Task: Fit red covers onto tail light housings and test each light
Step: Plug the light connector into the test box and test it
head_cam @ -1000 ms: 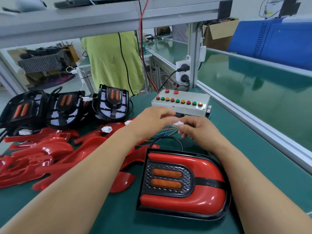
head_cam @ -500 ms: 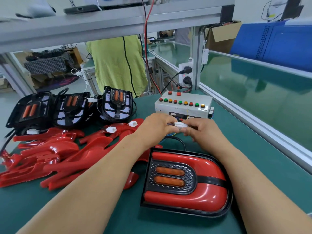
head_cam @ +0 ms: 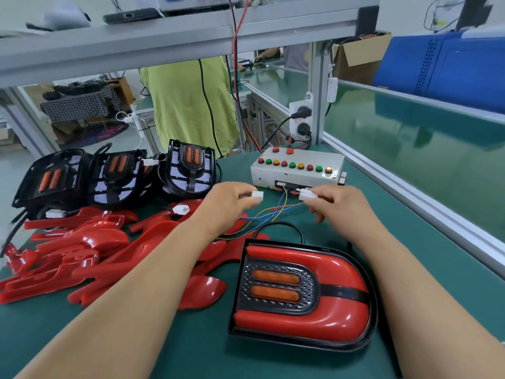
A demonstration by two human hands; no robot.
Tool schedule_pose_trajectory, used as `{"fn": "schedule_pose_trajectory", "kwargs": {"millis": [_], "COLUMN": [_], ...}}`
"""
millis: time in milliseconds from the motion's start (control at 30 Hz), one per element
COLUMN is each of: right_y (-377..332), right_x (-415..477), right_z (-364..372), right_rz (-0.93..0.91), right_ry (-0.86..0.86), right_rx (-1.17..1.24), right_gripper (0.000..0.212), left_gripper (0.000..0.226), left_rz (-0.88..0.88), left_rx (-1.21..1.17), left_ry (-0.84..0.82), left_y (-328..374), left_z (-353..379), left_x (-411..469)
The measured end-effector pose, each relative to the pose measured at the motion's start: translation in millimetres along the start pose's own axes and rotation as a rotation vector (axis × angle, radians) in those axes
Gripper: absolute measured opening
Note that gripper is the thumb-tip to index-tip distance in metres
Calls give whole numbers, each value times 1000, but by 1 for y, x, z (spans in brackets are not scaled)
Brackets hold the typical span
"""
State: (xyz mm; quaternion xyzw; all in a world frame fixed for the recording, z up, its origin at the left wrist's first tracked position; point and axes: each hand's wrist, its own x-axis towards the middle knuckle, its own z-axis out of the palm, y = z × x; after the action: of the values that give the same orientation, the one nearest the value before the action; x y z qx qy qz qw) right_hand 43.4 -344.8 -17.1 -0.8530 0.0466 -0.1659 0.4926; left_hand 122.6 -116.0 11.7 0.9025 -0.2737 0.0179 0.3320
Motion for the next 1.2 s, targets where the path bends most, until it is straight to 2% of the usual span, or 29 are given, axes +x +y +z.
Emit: {"fn": "schedule_pose_trajectory", "kwargs": {"millis": [100,167,333,533,633,733,800,867,933,1067,1133,1200], "right_y": [-3,1,7,11,9,10,8,4,-7,-44,-60,-70], "right_x": [1,2,2,3,1,-1,-3,-4,-7,-15,-19,-24], "right_z": [8,5,3,3,4,3,-1,-4,-10,-26,-28,-25], "right_rz": [-3,-4,15,15,-26,-15,48,89,82,-64,-126,-152], "right_ry": [-44,-44,-108,-153,-196,-158,-119,-93,-63,-102,-159,-197], "right_rx": [-20,-56,-181,-322,-386,-362,-277,-168,-83,-86,-130,-172], "right_gripper": [11,18,15,23,19,16,26,23,14,17,14,13], "left_gripper": [13,20,35,49,58,50,42,38,39,52,61,66], "left_rz": [28,19,31,53,105,139,105,83,87,141,162,158], "left_rx": [52,92,263,395,372,323,256,179,141,76,80,95], "left_ry": [-3,-28,-84,-98,5,173,205,196,167,11,-99,-283], "left_y": [2,3,7,10,16,22,25,29,36,54,61,65], "left_z": [2,4,8,7,0,-9,-12,-14,-14,-14,-11,-8], "left_x": [1,2,0,-4,-17,-36,-49,-60,-64,-55,-46,-36]}}
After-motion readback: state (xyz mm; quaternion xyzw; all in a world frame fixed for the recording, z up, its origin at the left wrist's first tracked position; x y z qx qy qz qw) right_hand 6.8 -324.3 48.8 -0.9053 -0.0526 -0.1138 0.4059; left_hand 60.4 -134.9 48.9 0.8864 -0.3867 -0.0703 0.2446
